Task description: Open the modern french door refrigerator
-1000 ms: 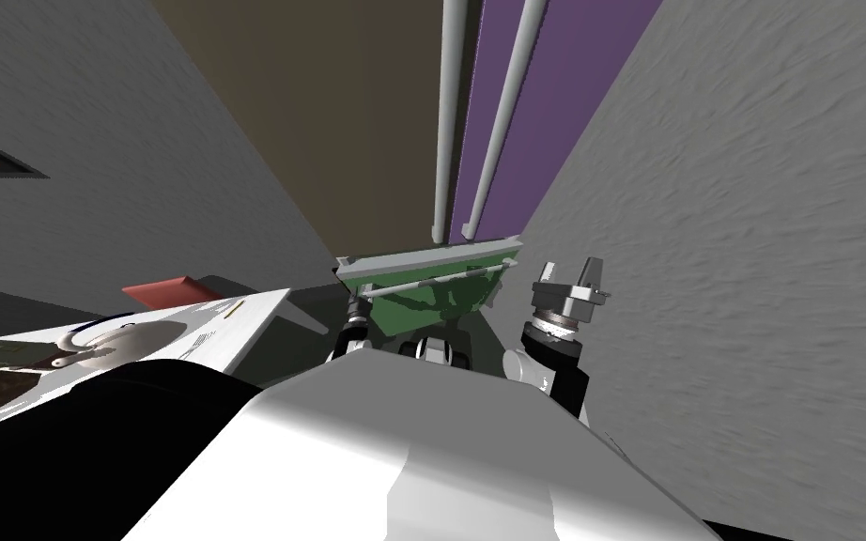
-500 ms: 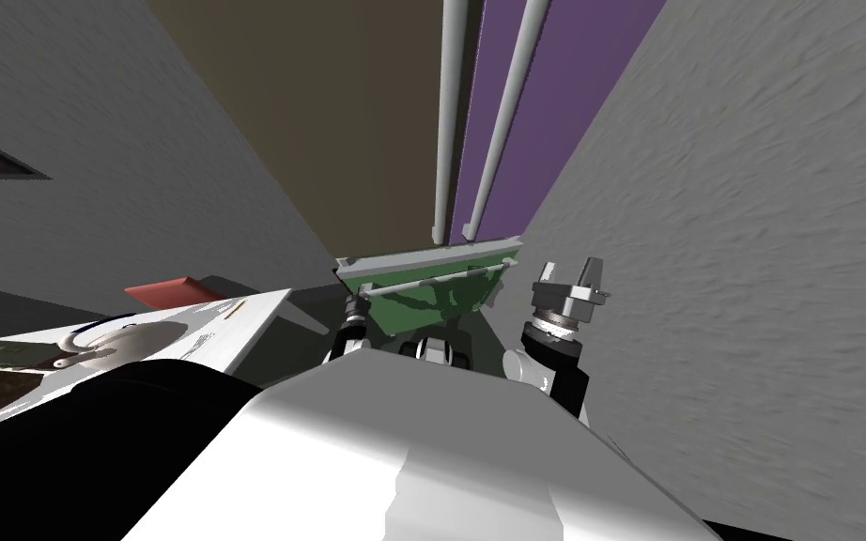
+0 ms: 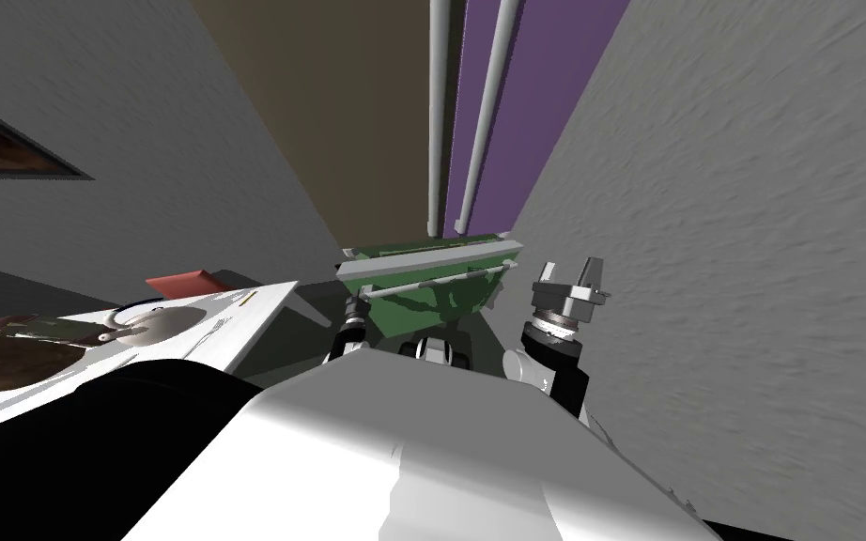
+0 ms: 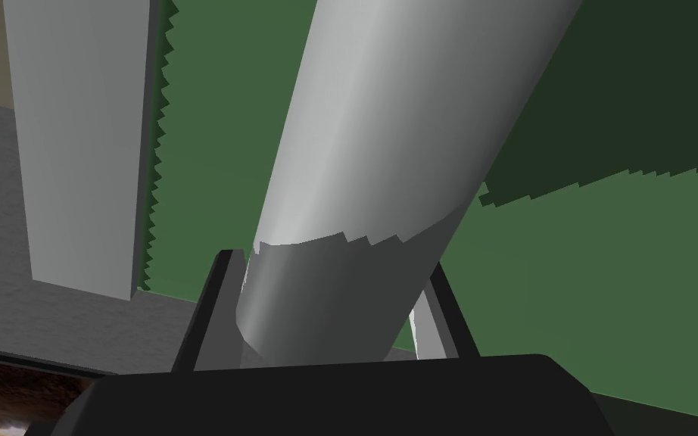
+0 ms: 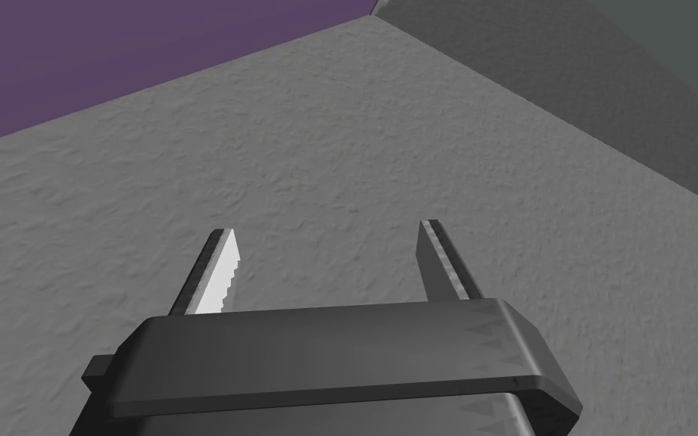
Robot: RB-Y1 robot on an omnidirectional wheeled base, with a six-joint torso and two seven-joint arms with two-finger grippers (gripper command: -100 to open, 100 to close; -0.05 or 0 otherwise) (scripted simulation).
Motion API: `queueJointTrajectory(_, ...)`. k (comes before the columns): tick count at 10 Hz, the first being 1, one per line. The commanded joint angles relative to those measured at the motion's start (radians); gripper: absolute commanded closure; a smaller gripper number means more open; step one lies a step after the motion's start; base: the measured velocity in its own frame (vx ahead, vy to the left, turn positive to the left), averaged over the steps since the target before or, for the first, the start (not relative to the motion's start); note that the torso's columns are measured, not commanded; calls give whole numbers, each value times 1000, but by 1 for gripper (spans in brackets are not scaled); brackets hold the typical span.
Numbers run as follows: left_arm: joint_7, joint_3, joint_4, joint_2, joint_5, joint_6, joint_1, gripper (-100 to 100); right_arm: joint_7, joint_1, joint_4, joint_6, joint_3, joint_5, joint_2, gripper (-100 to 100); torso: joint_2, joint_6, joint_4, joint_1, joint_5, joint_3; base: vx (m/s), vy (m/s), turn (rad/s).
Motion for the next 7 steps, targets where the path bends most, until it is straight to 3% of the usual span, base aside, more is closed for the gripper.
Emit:
queueJointTrajectory(1, 1, -8, -8, 0, -1, 2, 14, 100, 0, 0, 0, 0, 0, 0, 0, 0, 3, 0, -1, -4, 1, 2, -153, -117, 27)
queueJointTrajectory(7, 3, -23, -22, 1, -3, -2, 41, 100, 0, 0, 0, 0, 0, 0, 0, 0, 6, 2, -2, -7, 2, 4, -154, -85, 15)
